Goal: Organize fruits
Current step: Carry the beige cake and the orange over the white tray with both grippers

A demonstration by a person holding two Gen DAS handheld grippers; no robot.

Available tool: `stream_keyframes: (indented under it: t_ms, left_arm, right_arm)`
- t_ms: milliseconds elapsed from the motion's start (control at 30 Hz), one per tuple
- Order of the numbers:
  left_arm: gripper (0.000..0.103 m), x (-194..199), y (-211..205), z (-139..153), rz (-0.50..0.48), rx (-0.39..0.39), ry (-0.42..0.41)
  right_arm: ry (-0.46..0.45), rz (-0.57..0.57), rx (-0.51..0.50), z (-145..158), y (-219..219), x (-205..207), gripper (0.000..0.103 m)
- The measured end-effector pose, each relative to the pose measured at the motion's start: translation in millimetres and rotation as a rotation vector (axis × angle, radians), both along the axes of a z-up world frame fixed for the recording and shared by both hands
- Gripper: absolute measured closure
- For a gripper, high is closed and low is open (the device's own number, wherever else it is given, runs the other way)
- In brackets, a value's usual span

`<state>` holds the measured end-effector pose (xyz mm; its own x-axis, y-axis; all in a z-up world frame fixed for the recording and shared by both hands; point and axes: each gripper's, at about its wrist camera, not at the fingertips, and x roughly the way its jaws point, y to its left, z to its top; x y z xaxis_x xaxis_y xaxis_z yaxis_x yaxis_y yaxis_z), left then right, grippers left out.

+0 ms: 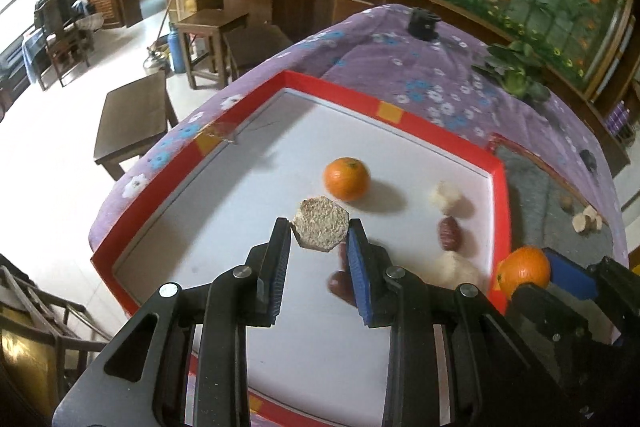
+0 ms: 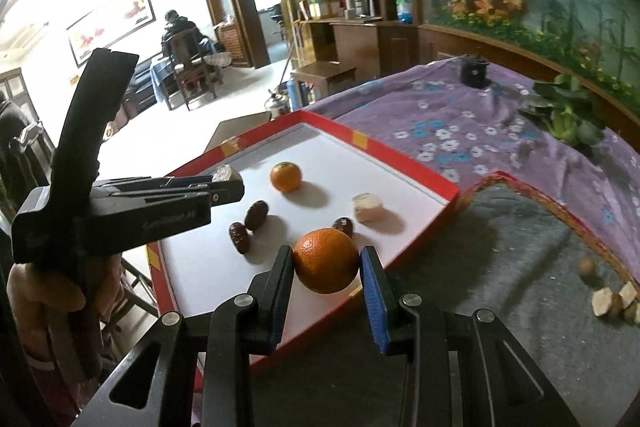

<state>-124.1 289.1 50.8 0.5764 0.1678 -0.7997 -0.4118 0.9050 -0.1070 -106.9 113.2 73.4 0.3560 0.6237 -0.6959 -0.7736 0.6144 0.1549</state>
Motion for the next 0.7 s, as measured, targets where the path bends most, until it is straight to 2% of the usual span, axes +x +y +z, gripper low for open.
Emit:
stream_keyframes:
  t_ms: [167,700]
  left_arm:
    - [0.075,0,13,-7,0.033,-0.012,0.015]
    - [0.075,8,15,-26,0.045,-0.038,0.056]
  right_arm:
    - [0.019,0.025,-0.005,-6,14,0,0.070]
    - [0.054,0.096,-0.045,-27,41,-7,0.070]
